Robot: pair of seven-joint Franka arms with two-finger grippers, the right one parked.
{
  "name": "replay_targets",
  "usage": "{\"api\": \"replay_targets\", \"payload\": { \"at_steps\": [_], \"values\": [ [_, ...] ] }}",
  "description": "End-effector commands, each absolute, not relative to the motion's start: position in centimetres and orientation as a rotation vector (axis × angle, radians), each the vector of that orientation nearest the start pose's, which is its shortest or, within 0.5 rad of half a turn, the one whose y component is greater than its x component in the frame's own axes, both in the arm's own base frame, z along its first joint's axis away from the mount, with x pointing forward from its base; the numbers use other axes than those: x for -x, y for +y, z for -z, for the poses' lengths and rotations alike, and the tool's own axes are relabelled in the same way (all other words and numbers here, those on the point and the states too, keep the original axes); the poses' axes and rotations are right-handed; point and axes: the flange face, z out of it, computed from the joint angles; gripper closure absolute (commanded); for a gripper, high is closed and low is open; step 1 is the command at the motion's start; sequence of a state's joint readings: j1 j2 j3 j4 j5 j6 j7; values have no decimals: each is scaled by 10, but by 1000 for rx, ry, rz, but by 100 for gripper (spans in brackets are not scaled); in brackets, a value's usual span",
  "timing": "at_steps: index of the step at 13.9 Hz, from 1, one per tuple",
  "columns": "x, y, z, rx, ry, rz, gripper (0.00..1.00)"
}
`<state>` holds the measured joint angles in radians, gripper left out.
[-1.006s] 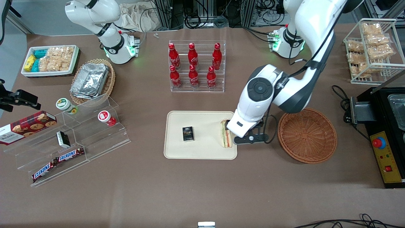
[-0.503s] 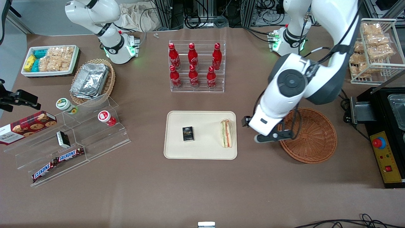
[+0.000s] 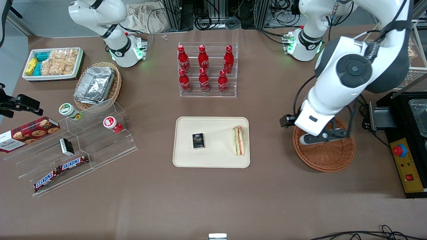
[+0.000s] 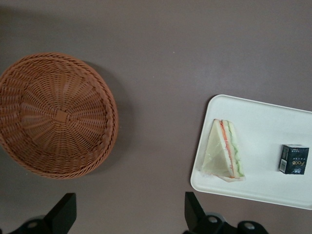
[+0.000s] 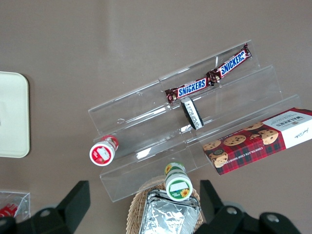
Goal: Place sandwich from basket to tray
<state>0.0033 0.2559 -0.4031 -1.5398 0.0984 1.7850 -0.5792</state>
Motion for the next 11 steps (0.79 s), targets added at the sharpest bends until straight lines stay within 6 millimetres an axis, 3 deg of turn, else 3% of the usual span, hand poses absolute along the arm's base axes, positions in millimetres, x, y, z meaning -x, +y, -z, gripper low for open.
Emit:
{"api": "replay_targets", "payload": {
  "at_steps": [1,4,11],
  "values": [
    [-594,-184,-539,3153,-297,8,0],
    [-586,-156,-558,3162,-228,-40,0],
    [-546,-107,-613,3161,-207,-125,0]
  ]
}}
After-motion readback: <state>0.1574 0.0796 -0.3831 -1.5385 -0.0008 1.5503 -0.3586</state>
